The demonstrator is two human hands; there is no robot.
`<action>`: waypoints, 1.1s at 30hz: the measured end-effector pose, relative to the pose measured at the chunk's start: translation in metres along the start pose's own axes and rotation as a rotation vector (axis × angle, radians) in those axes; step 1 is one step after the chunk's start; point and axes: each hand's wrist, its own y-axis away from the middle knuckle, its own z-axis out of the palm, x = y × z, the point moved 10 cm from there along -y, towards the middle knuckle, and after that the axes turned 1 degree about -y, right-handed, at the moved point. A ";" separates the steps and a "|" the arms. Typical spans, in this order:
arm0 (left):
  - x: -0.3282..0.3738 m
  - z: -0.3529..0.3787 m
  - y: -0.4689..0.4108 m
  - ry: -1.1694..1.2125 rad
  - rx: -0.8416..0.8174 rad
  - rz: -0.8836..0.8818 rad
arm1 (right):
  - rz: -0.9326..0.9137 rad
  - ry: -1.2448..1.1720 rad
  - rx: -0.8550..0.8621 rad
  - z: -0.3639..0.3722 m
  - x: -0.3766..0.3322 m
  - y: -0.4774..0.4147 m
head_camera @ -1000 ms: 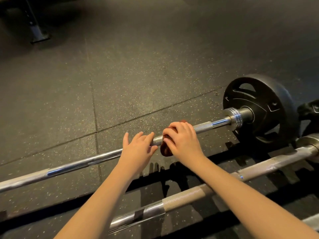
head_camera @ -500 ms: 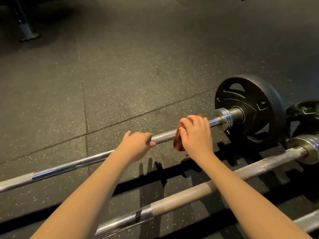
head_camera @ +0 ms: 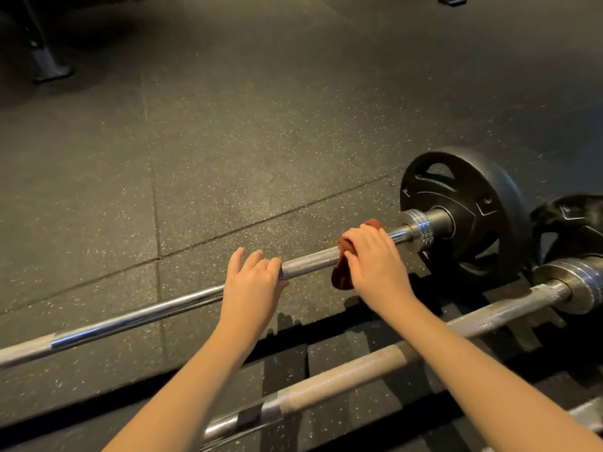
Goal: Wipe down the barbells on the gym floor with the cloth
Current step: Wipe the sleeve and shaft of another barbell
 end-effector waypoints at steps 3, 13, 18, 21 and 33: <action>-0.009 0.004 -0.004 0.044 -0.133 -0.047 | -0.012 0.170 0.039 -0.022 0.026 -0.008; -0.017 0.007 -0.003 0.089 -0.103 -0.096 | -0.041 0.161 0.030 -0.015 0.018 -0.013; -0.008 -0.003 0.008 0.087 0.047 -0.072 | 0.139 0.158 0.098 -0.007 0.013 -0.007; -0.006 -0.008 0.012 0.083 0.070 -0.079 | -0.085 0.082 -0.043 0.002 -0.007 -0.004; -0.026 -0.003 0.033 0.042 -0.183 -0.142 | -0.025 0.122 -0.180 0.012 -0.002 -0.017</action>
